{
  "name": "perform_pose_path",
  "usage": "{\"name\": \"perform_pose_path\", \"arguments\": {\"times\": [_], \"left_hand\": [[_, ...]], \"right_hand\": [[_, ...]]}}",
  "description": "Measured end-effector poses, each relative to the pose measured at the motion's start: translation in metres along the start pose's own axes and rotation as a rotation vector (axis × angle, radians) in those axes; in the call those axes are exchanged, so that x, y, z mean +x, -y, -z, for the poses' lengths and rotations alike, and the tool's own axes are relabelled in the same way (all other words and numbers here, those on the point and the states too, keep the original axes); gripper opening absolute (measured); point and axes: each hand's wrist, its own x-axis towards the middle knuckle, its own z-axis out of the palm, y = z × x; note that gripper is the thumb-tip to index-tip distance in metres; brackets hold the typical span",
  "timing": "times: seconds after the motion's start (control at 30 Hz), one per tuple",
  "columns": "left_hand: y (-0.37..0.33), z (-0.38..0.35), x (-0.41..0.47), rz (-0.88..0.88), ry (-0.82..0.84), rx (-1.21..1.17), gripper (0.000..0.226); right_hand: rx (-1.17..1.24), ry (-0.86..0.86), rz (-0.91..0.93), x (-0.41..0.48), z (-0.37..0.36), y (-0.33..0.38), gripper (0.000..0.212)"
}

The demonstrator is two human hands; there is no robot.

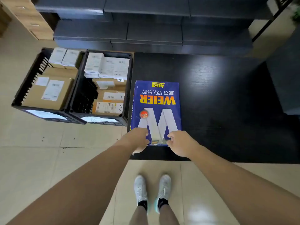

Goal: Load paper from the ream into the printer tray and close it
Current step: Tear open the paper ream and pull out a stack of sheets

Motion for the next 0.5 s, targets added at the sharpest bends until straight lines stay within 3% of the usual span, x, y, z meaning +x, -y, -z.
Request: {"name": "perform_pose_path", "arguments": {"times": [0.1,0.17,0.5], "left_hand": [[0.002,-0.008,0.01,-0.019,-0.026,-0.037,0.035],[0.005,-0.014,0.016,-0.021,-0.04,-0.053,0.035],[0.008,-0.03,0.027,-0.023,-0.115,-0.083,0.028]], "right_hand": [[0.027,-0.108,-0.035,0.011,-0.009,0.001,0.02],[-0.002,-0.135,-0.09,0.017,-0.016,0.004,0.029],[-0.112,-0.348,-0.129,0.025,-0.042,0.016,0.028]]}}
